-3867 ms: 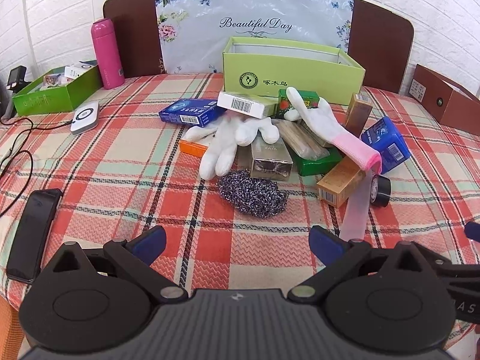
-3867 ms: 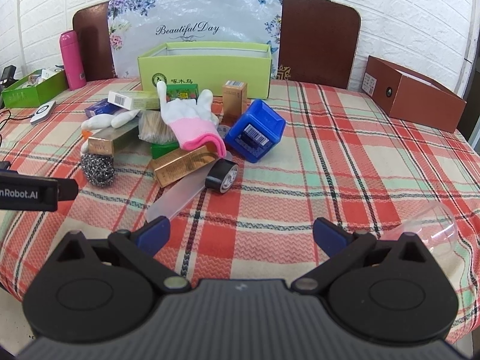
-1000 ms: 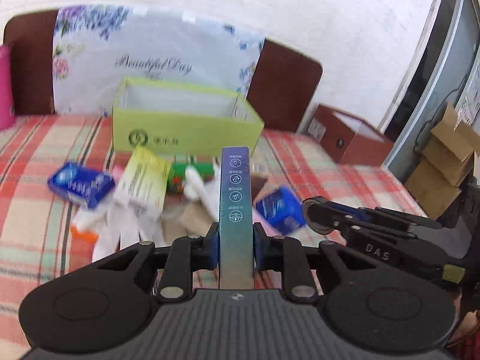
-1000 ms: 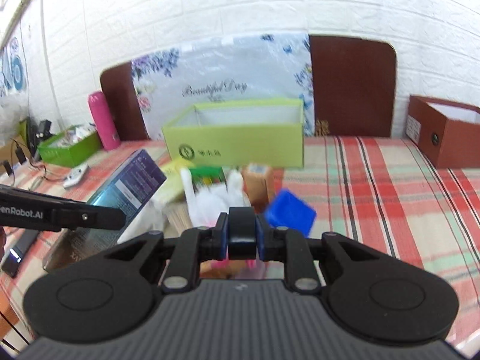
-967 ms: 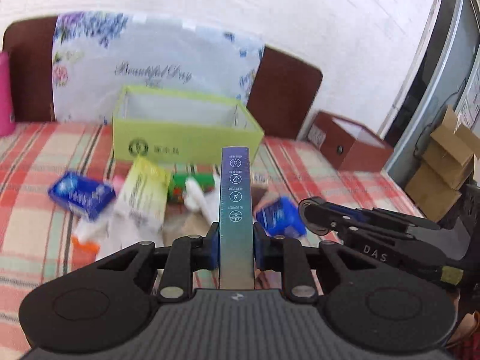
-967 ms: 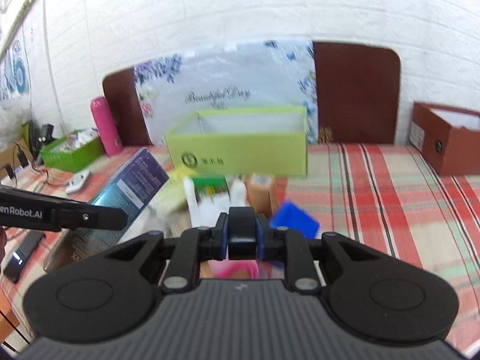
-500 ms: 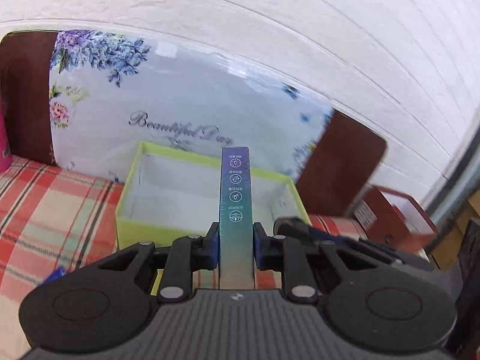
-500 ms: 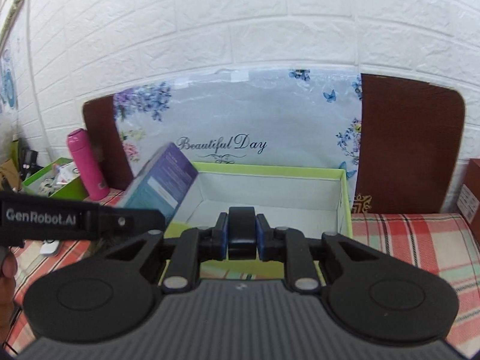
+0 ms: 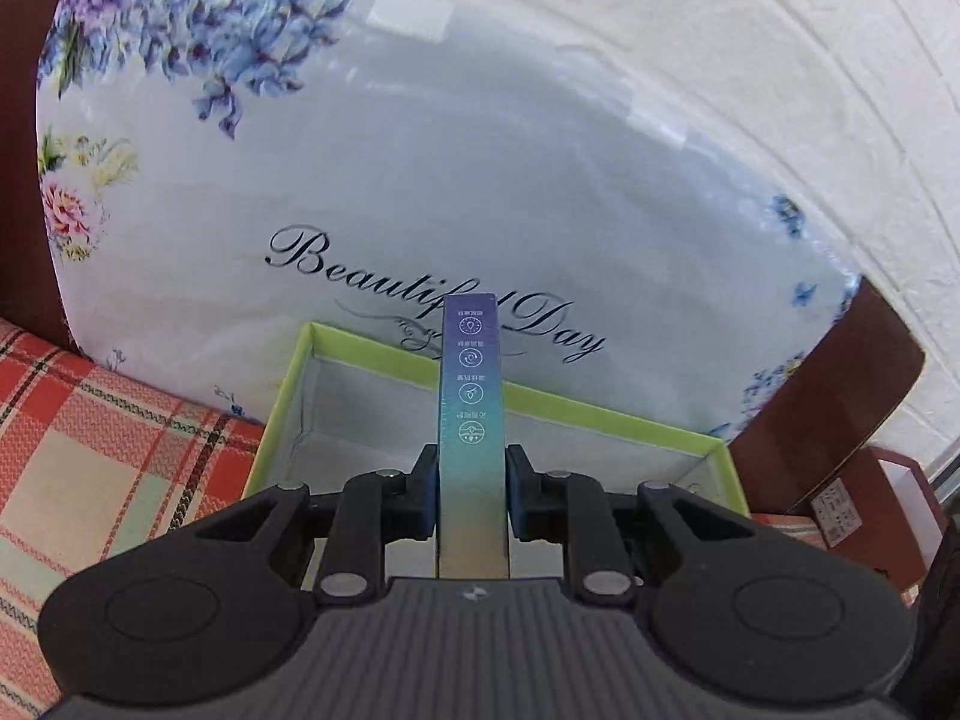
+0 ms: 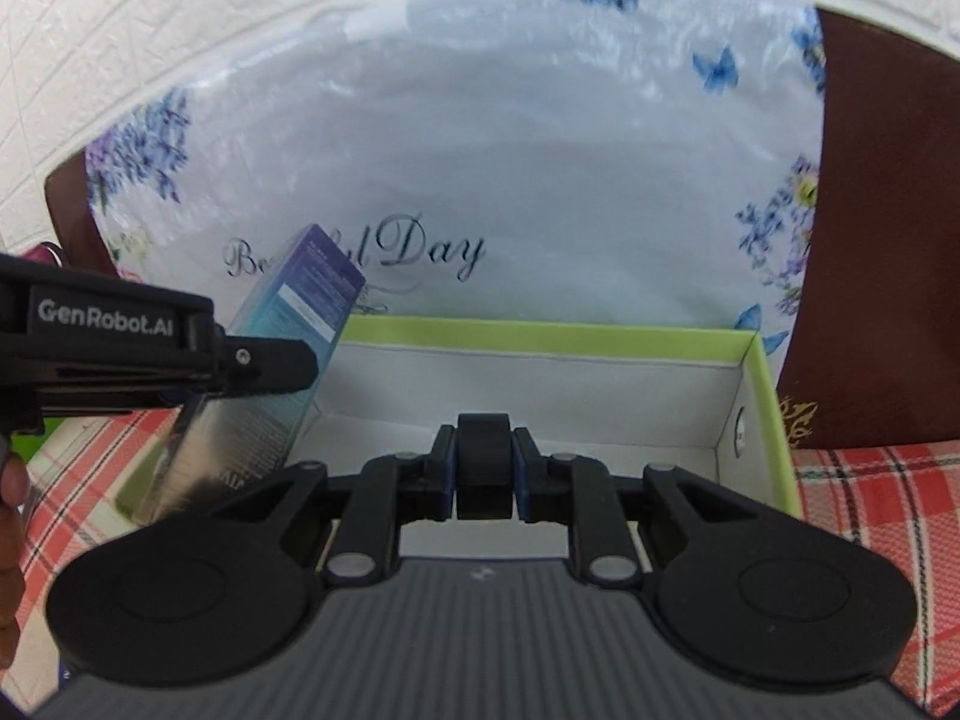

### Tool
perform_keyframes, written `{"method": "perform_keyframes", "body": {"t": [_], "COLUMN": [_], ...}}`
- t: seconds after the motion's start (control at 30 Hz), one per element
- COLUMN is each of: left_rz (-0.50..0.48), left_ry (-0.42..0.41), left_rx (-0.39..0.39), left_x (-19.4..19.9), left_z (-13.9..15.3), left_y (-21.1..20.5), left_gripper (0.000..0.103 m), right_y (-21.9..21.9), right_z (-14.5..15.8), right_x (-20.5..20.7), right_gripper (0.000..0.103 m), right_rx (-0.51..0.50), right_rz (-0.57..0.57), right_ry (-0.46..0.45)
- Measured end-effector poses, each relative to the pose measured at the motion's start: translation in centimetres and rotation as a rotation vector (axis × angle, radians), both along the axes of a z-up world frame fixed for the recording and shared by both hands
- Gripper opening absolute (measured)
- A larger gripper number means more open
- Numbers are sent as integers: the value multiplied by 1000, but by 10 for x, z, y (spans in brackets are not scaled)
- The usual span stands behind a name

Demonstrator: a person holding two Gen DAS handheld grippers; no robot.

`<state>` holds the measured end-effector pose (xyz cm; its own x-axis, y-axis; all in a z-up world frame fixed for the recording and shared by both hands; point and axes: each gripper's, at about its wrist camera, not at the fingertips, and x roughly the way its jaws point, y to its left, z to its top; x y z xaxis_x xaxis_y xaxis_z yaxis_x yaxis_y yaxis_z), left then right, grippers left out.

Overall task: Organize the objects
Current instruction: 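Carry the teal tube box into the lime-green box and release it, then return the left gripper to the pile while the right gripper reaches the clear cup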

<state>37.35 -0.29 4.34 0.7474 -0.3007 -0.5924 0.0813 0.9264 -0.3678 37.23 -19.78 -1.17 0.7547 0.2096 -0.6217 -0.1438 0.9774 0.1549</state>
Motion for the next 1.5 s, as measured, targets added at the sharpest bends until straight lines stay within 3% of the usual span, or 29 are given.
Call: {"method": "perform_keyframes", "body": {"t": [0.03,0.07,0.13,0.23,0.43,0.53,0.7,0.87,1.1,1.33,1.5], "left_rz": [14,30,68,65,57,70,56,-16,-4,-48,-56], "left_ry": [-6,-15,1,-47,-83,-82,-133,-169,-244,-166,-126], "left_rx": [-1,6,49,55,40,61,32,38,105,46,73], "left_x": [0,1,1,-8,-32,-52,-108,-172,-264,-323,-348], "left_z": [-3,-6,-7,-2,23,36,56,69,58,17,-10], "left_y": [1,2,2,7,13,7,13,10,4,2,-2], "left_gripper": [25,49,88,88,89,89,91,91,91,91,91], "right_y": [-1,-3,-7,-7,-14,-15,-19,-22,-10,-11,-20], "right_z": [-3,-4,-3,2,17,30,60,85,84,63,33], "right_x": [4,6,5,-2,-17,-36,-78,-138,-233,-321,-372], "right_gripper": [19,23,67,88,101,103,103,103,103,103,103], "right_rx": [23,58,92,70,84,75,90,130,2,-10,-20], "right_rz": [0,-1,-11,-21,-60,-71,-104,-126,-162,-186,-258], "right_ry": [23,37,25,-18,-28,-57,-112,-159,-192,-206,-172]}}
